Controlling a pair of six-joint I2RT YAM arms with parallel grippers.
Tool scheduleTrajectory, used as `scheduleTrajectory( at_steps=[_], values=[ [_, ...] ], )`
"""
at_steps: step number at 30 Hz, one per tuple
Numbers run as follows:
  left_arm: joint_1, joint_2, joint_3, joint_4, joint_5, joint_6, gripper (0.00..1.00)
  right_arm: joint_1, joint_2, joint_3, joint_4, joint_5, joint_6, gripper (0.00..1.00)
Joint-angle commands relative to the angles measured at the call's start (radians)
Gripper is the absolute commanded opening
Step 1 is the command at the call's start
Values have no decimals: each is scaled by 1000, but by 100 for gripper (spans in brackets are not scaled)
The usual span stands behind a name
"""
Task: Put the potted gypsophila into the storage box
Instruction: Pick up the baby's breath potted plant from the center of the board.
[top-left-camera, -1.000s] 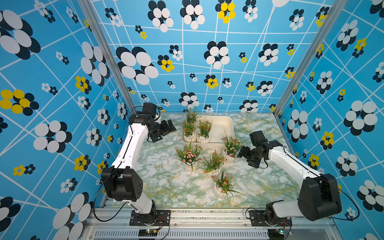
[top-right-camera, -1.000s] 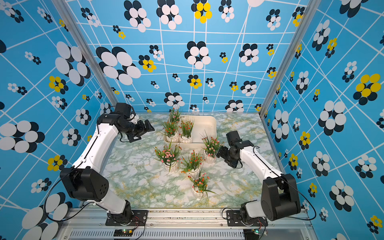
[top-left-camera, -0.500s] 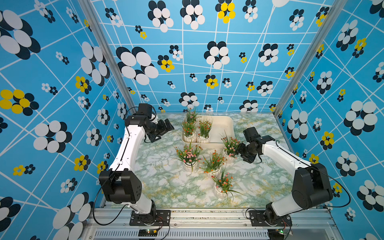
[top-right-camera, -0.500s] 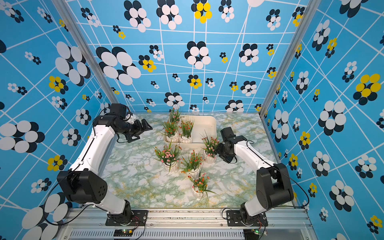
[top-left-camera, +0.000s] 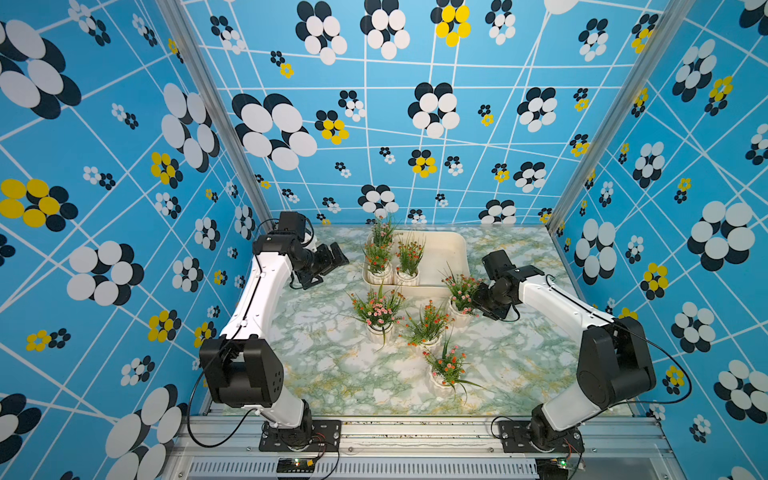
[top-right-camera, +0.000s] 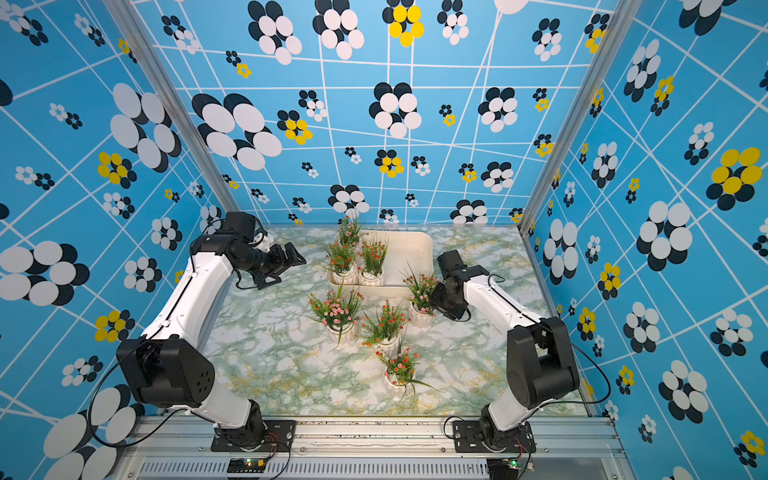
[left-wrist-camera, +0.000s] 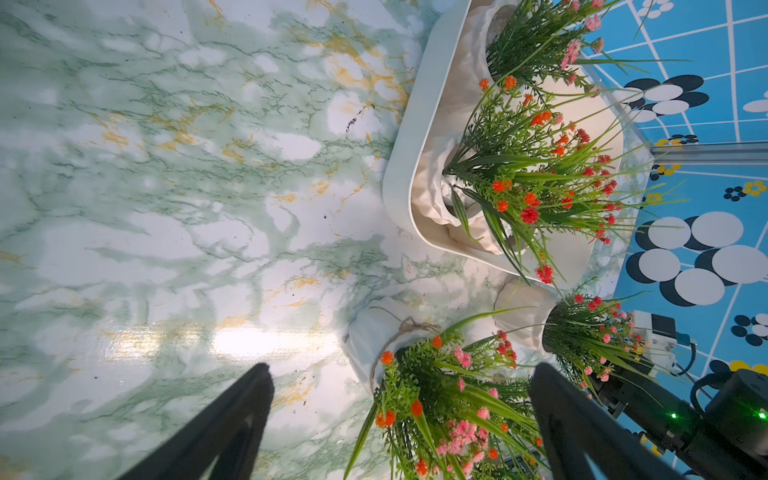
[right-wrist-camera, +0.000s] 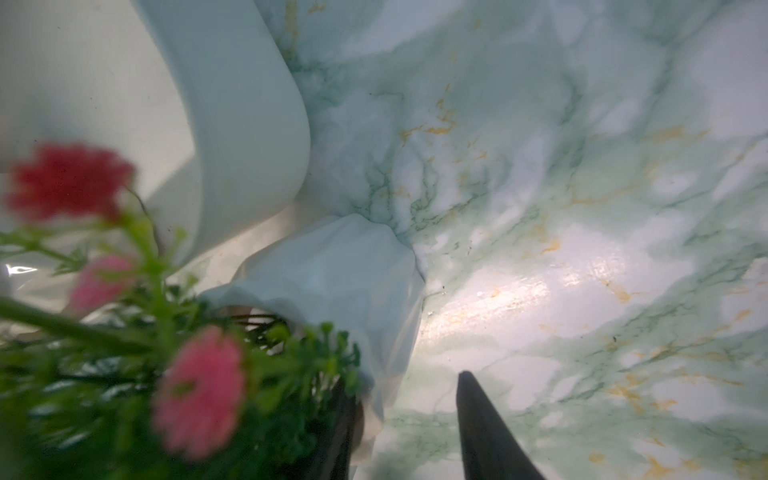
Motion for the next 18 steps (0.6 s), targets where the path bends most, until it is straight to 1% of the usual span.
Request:
scheduleTrajectory(
  at_steps=[1,5,10,18],
  values=[
    [9,-4,-7,8,15,17,99,8,28,22,-42,41,-13,39],
    [9,4,-5,11,16,19,100,13,42,33,-45,45,-25,33],
    [8,19,-2,14,17,20,100,18,58,43,-57,54,-40,29],
    [9,37,0,19,23,14,99,22,65,49,-57,62,-57,15]
  ],
)
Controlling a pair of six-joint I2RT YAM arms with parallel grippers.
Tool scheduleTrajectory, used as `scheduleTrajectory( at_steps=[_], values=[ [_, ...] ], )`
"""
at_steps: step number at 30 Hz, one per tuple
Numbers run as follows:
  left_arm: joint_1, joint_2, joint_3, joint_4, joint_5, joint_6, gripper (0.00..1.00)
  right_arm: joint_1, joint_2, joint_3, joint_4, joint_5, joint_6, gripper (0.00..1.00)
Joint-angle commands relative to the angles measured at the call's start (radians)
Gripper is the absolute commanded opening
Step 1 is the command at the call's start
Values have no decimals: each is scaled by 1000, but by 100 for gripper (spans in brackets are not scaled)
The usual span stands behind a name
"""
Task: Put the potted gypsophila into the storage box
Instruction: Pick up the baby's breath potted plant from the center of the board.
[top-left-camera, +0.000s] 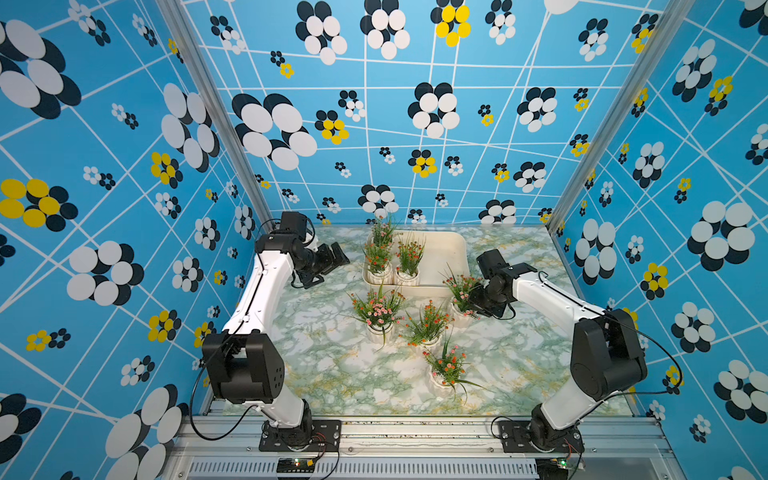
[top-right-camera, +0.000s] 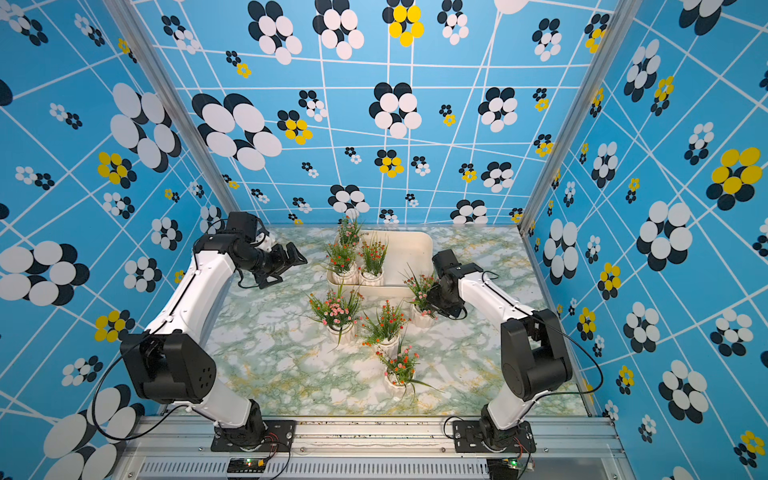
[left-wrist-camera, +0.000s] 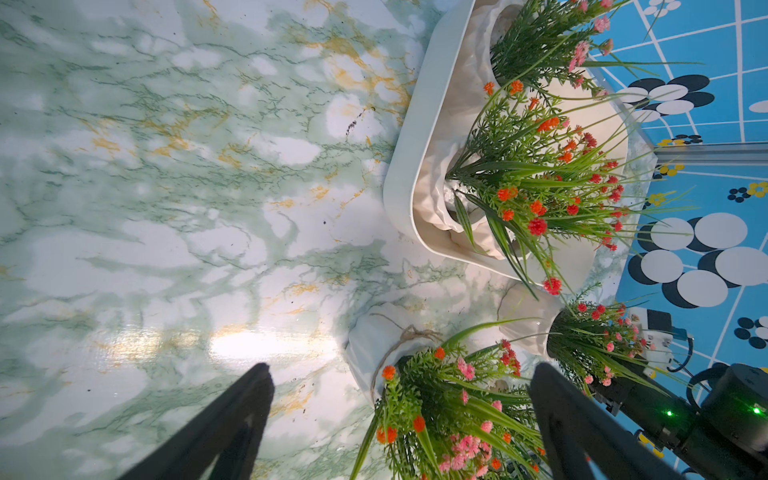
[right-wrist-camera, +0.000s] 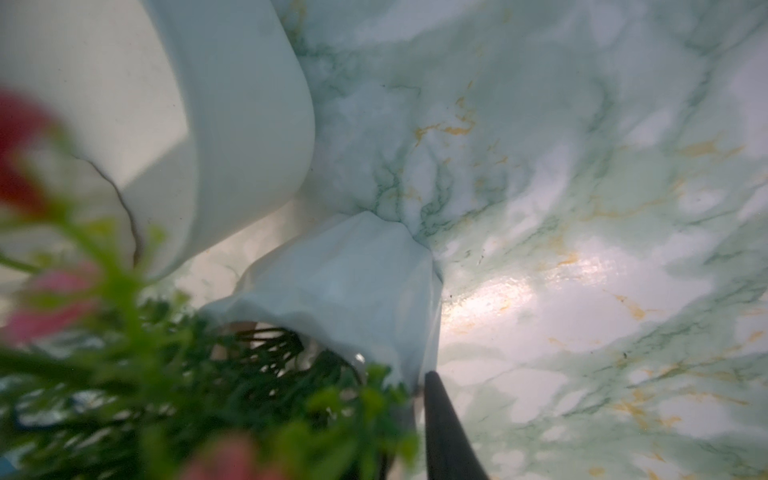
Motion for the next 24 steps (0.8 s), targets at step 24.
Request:
scheduleTrajectory(
  at_steps=[24],
  values=[
    [8,65,52,-13,-2,3,100,-4,163,609,-483,166,-291,0]
  ],
)
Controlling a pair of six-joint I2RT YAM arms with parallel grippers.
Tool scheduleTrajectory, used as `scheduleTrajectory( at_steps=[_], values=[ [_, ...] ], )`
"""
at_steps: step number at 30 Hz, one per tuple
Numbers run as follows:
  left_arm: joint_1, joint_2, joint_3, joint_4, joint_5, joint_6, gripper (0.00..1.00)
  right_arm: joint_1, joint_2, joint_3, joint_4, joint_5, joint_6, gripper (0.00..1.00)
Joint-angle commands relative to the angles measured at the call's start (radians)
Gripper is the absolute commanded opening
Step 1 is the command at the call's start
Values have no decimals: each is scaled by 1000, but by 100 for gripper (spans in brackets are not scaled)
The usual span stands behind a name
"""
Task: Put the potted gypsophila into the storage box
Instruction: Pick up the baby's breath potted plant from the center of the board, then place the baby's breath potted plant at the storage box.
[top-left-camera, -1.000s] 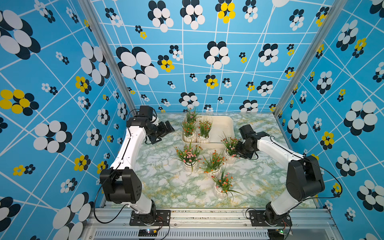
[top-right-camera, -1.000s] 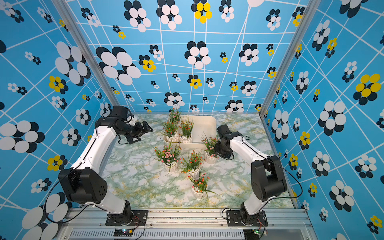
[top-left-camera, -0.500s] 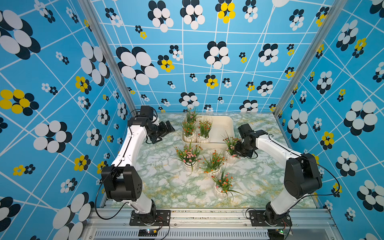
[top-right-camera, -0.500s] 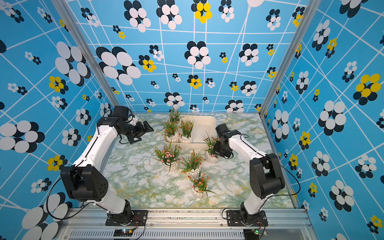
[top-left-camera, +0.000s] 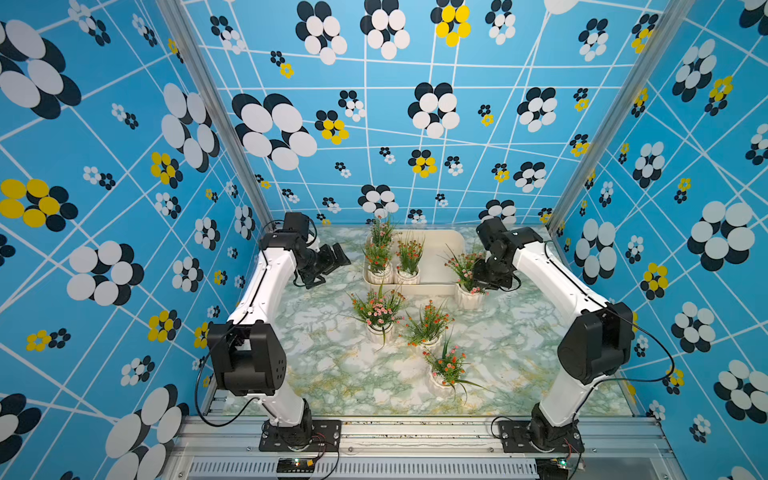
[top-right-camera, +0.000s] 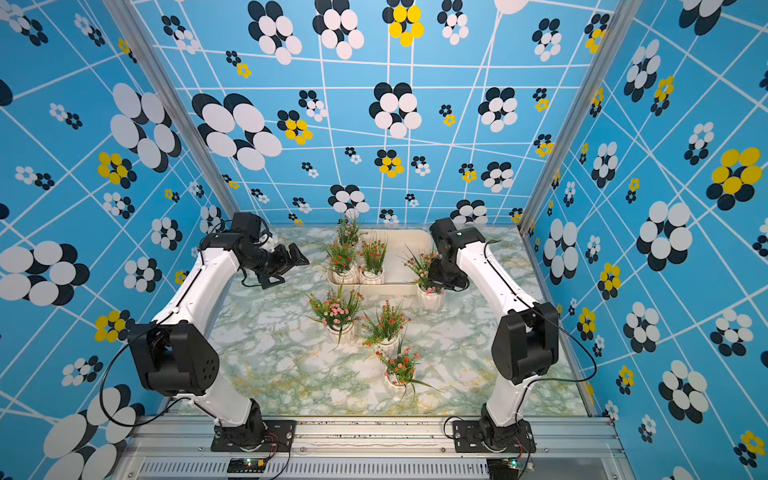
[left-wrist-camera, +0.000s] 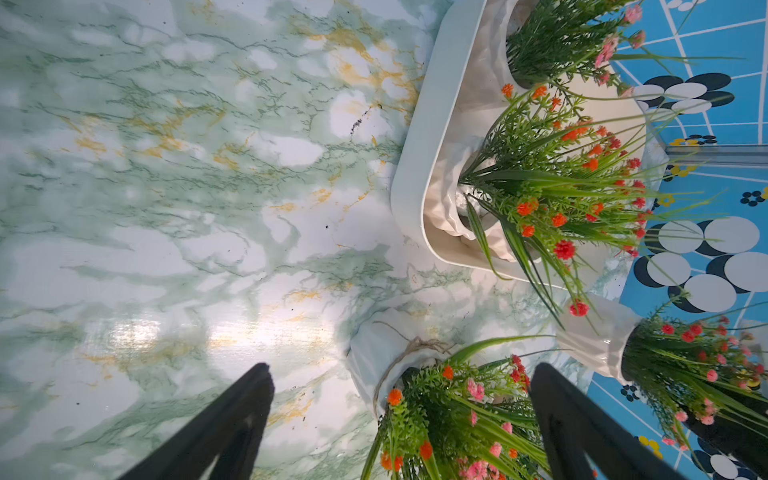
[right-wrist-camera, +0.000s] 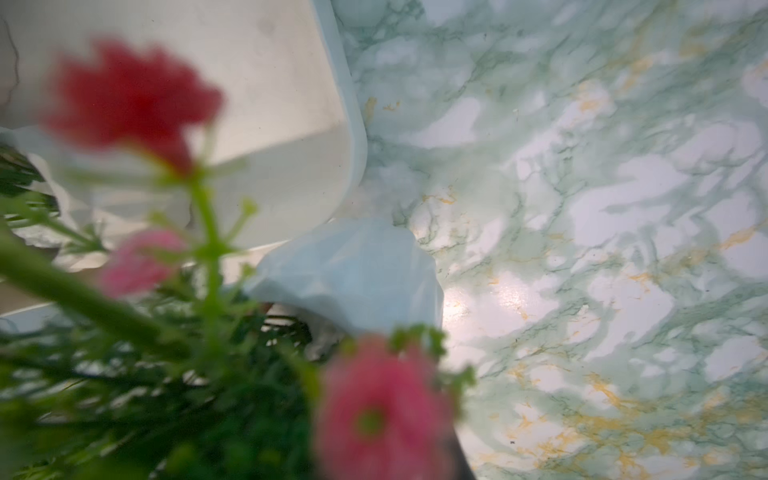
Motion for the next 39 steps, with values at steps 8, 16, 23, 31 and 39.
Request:
scheduleTrajectory(
  at_steps=[8,16,23,31,39],
  values=[
    [8,6,58,-42,-20,4,99,-11,166,382,-55,7,-29,0],
    [11,15,60,-54,-34,7,99,-10,337,570,32,4,42,0],
    [15,15,46,-66,-41,11,100,-9,398,507,241,12,189,0],
    [26,12,23,-71,-42,24,99,-4,392,325,542,-21,402,0],
    [37,7,-2,-67,-36,32,99,28,454,329,667,-53,504,0]
  ],
)
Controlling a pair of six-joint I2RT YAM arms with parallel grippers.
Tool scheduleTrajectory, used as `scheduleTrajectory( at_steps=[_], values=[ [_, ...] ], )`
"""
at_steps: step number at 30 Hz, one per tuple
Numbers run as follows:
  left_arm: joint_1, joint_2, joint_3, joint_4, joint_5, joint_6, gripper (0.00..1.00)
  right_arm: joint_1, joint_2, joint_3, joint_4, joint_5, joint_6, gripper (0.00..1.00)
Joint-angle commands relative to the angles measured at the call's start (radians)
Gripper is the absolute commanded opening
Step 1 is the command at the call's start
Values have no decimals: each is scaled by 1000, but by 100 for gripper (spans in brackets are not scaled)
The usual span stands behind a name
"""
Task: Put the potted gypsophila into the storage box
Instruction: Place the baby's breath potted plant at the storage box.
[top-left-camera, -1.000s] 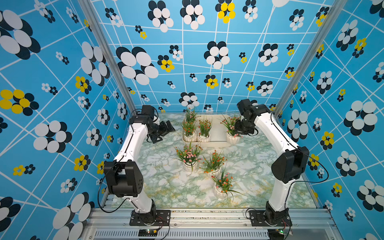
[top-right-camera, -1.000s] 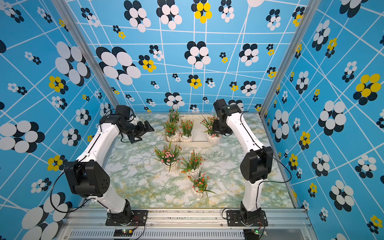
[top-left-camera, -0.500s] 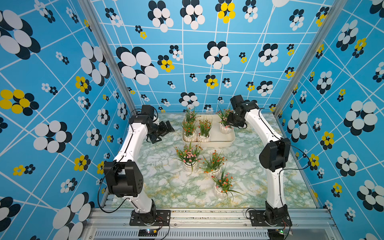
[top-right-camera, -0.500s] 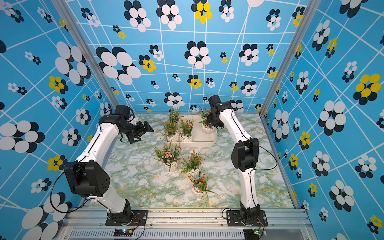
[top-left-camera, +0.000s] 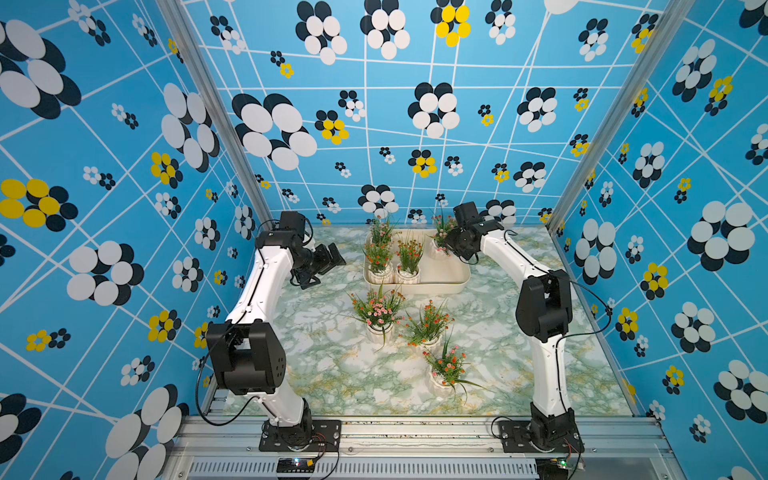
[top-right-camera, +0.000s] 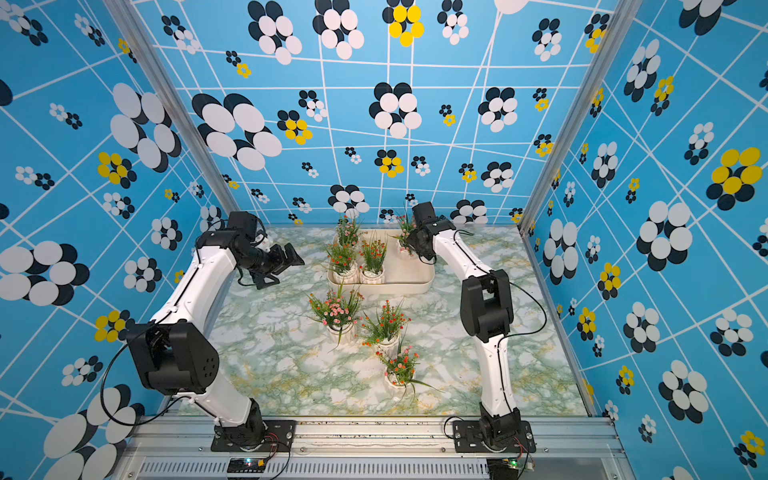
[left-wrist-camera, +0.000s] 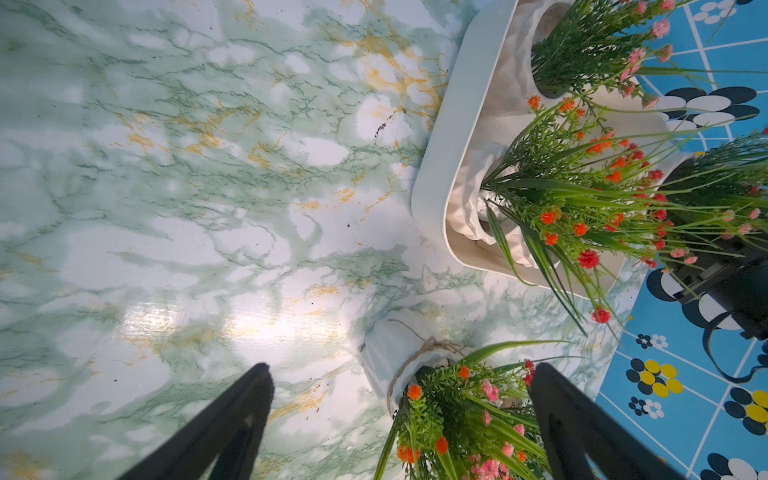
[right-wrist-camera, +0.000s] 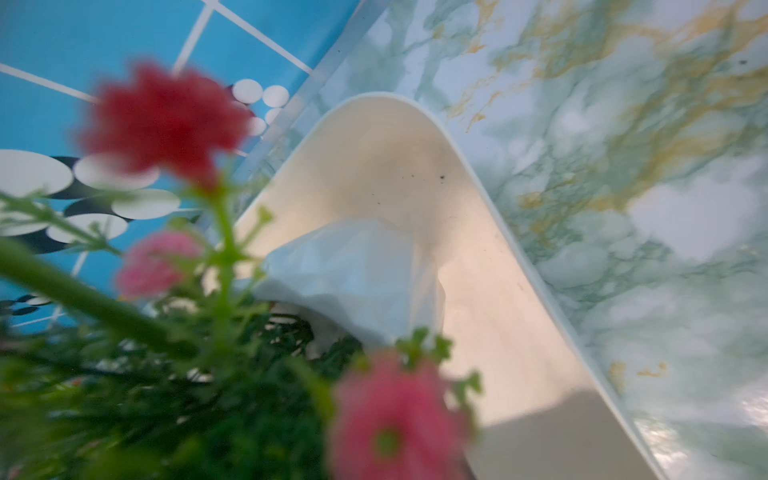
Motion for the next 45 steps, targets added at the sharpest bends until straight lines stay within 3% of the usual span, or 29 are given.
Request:
scheduleTrajectory(
  at_steps=[1,20,36,41,45],
  values=[
    [14,4,-22,-17,-4,26,99,24,33,37,132,-33,74,0],
    [42,17,-49,-9,17,41,99,99,173,161,263,-65,160,0],
    [59,22,-58,-10,25,52,99,129,246,216,268,-77,192,0],
    [59,25,-64,-6,30,51,100,129,243,199,266,-85,191,17],
    [58,23,-67,-4,33,49,99,128,241,186,277,-95,191,24]
  ],
)
